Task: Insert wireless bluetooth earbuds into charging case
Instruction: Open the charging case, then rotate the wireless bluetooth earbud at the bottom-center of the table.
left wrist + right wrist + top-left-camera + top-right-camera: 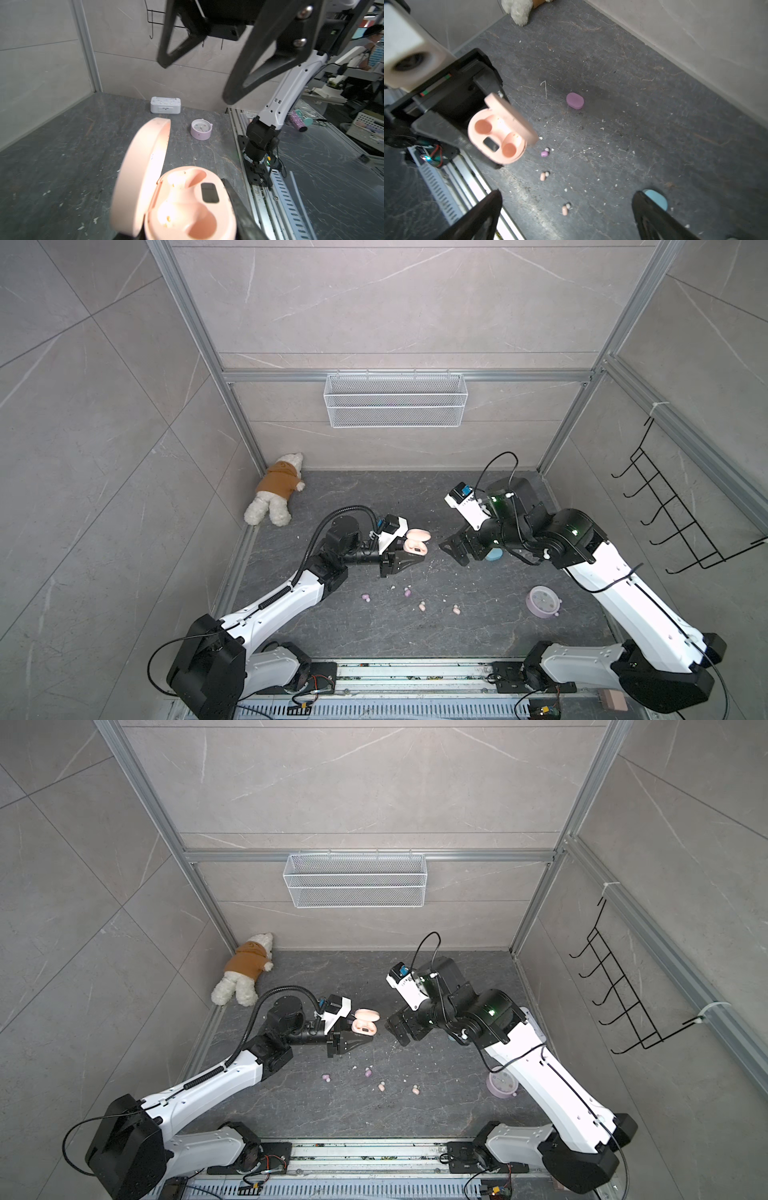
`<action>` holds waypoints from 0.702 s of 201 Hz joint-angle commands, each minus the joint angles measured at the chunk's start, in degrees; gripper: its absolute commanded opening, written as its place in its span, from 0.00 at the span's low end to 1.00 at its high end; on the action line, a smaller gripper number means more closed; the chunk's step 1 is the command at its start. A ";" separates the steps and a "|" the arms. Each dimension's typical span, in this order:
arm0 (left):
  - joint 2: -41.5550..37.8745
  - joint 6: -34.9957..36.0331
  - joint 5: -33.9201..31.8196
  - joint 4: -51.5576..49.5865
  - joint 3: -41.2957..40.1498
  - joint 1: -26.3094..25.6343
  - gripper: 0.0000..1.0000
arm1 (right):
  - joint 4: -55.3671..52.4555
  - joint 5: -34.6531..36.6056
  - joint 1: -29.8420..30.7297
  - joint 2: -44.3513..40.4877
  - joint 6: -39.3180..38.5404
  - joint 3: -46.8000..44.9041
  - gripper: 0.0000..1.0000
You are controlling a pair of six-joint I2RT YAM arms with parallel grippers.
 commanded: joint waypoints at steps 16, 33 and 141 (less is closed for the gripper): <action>0.28 -0.13 -1.69 5.02 1.57 3.63 0.24 | 2.50 -4.87 -0.42 -5.31 19.68 -14.97 0.99; 0.29 0.13 -1.61 4.71 2.30 4.23 0.24 | 7.34 -5.22 -0.42 -6.86 28.07 -23.27 0.98; -1.99 0.64 -1.06 2.78 1.02 4.46 0.24 | 27.65 -5.21 5.09 1.02 49.06 -48.28 0.90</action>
